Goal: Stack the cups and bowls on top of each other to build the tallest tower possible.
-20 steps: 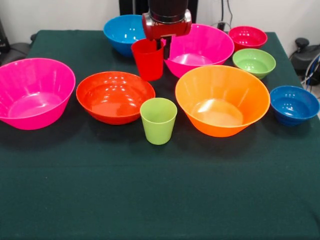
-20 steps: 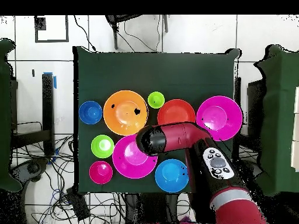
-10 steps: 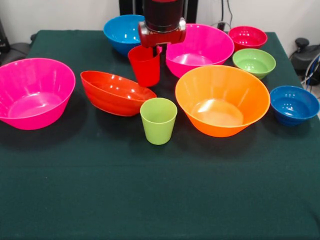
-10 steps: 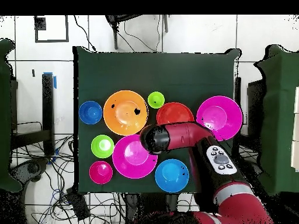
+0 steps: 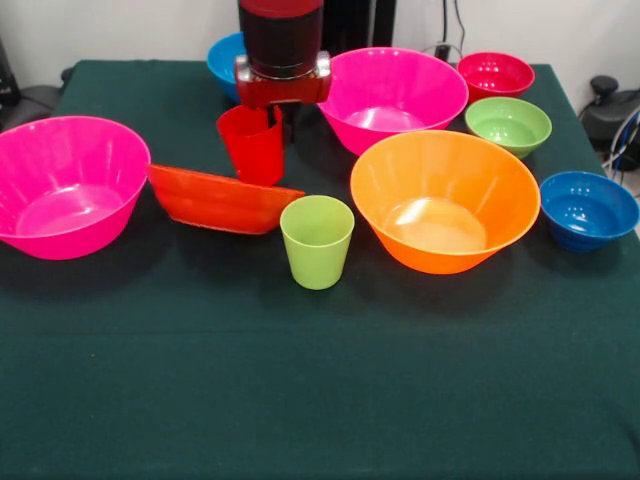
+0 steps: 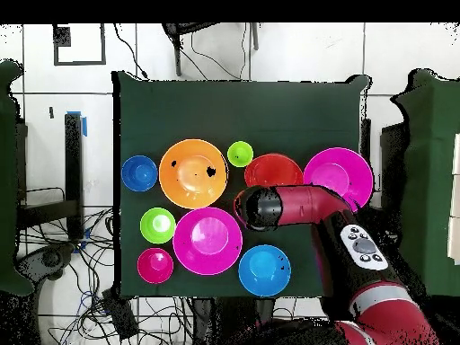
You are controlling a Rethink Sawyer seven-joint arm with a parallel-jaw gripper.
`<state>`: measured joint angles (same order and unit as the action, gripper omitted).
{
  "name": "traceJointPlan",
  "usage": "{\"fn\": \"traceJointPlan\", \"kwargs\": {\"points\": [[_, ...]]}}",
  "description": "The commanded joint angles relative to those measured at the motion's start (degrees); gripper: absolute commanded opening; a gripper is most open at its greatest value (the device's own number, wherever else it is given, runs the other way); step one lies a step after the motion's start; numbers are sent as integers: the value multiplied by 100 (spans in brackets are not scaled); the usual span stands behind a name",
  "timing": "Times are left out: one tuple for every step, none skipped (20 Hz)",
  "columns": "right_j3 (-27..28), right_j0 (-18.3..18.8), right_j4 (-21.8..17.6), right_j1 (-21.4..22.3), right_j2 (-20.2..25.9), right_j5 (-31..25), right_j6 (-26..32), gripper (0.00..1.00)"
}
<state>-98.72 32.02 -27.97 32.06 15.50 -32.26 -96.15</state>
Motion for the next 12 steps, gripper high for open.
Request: {"fn": "traceJointPlan", "kwargs": {"points": [[855, 204, -152, -194, 200, -253, 355, 0], [901, 241, -130, -216, 230, -309, 394, 0], [939, 273, -109, -239, 257, -366, 429, 0], [978, 304, -88, -262, 284, -422, 464, 0], [1020, 291, -82, -283, 284, -488, 472, 0], [1013, 306, -88, -276, 287, -501, 481, 0], [1007, 322, -93, -269, 289, -513, 490, 0], [1000, 337, -99, -261, 292, -525, 500, 0], [880, 413, -117, -187, 285, -503, 532, 0], [918, 452, -114, -203, 291, -548, 572, 0], [819, 443, -121, -143, 287, -552, 561, 0], [846, 472, -129, -146, 291, -598, 609, 0]]}}
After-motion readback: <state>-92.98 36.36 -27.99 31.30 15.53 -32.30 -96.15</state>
